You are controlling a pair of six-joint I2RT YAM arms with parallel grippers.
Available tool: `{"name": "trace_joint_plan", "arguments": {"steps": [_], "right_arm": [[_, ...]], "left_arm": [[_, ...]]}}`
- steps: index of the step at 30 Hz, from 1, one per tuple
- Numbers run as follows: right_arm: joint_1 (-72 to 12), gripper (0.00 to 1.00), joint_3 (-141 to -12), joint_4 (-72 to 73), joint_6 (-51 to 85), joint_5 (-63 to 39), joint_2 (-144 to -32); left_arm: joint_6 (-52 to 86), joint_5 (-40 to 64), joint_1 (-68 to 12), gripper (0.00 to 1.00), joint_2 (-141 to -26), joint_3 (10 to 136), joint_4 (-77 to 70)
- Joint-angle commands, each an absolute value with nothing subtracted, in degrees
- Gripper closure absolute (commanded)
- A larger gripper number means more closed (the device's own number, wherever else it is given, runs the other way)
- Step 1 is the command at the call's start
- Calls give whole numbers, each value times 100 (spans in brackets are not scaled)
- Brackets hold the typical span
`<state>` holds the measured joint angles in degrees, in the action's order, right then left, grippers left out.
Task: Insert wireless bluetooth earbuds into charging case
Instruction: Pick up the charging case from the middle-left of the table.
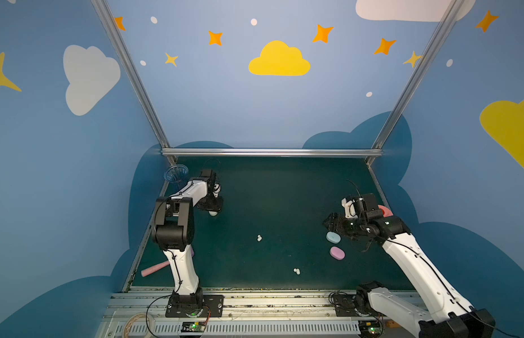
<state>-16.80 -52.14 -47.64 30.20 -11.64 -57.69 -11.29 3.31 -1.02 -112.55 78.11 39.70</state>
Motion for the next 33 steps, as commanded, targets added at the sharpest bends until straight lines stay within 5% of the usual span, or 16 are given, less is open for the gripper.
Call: {"name": "trace_joint_plan", "arguments": {"steps": [1,21,25,33], "right_arm": [[-1644,19,-5241,-4790,3068,-1169,-5669],[-1582,19,-5024,-4707,3085,-1371,-5457],[-1582,19,-4907,-4556,3086,-1595,-5423],[-1595,19,-4826,-4213,3037,-2285,-5379]], "left_arm": [[-1097,343,-97,47,-11417,7934,4113],[-1143,570,-637,83,-10827,7889,4359],[-1337,786,-1168,96,-10373,7809,4271],[-1981,2003,-2659,97,-9373,7339,3754]]}}
